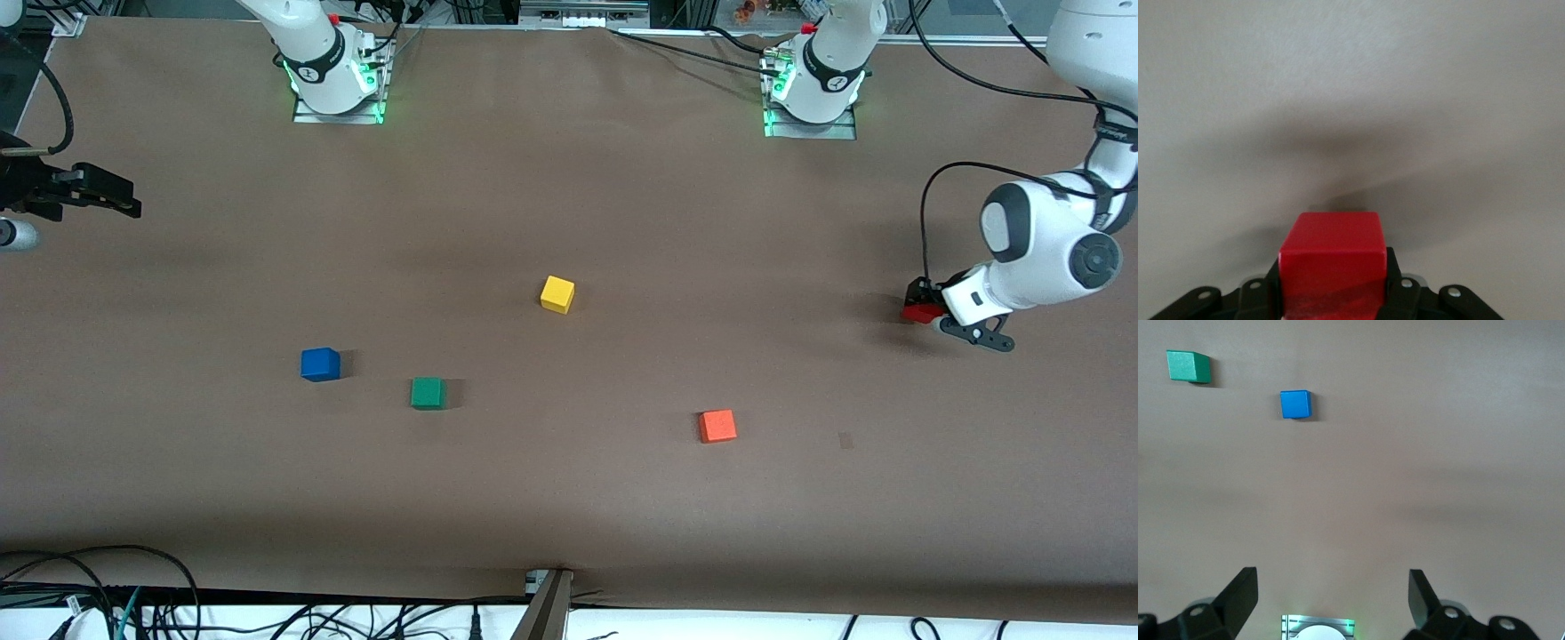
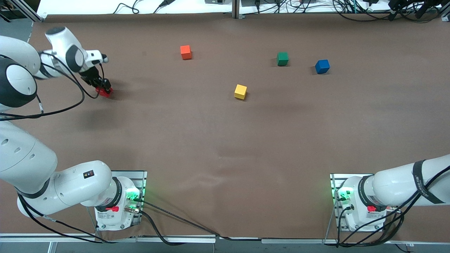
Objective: Pass red block to right arm, stack on blue
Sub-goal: 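Close the left gripper on the red cube and lift it, then carry the red cube toward the right gripper while the right gripper approaches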
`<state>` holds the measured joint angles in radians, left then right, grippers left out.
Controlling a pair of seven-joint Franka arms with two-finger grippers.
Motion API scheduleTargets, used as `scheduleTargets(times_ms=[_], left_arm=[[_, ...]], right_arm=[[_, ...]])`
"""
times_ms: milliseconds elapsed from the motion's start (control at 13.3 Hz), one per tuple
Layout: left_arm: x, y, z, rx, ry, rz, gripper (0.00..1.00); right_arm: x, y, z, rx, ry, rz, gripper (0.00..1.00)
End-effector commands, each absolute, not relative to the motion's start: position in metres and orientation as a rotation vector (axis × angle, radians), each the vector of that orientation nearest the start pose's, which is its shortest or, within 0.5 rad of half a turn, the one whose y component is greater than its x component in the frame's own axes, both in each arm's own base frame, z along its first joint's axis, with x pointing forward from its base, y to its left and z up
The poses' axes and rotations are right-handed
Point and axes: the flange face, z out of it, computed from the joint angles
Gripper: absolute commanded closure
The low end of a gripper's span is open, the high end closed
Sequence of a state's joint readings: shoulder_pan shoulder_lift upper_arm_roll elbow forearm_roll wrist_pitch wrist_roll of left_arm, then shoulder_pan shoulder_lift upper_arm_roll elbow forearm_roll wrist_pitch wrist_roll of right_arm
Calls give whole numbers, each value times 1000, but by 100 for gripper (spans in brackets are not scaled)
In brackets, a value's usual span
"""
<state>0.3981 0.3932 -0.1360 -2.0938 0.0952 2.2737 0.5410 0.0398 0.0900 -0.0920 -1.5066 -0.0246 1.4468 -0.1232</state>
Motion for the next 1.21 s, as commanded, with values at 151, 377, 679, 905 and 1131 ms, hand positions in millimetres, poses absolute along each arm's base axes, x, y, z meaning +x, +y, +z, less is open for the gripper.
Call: scheduleTargets(times_ms=[151, 377, 679, 905, 1131], left_arm=[[583, 116, 312, -3210, 763, 350, 94], [601, 76, 343, -3309, 964, 228, 94], [613, -23, 373, -3364, 1233, 79, 94], [607, -108, 397, -3310, 1500, 26, 94], [609, -169, 422, -3298, 1679, -91, 91]], right_arm=[[569, -34, 598, -3153, -97, 226, 0], [578, -30, 582, -3147, -100, 256, 0], [590, -16, 552, -3092, -119, 328, 0], [594, -8, 540, -2990, -117, 346, 0], [608, 9, 501, -2836, -115, 415, 0]])
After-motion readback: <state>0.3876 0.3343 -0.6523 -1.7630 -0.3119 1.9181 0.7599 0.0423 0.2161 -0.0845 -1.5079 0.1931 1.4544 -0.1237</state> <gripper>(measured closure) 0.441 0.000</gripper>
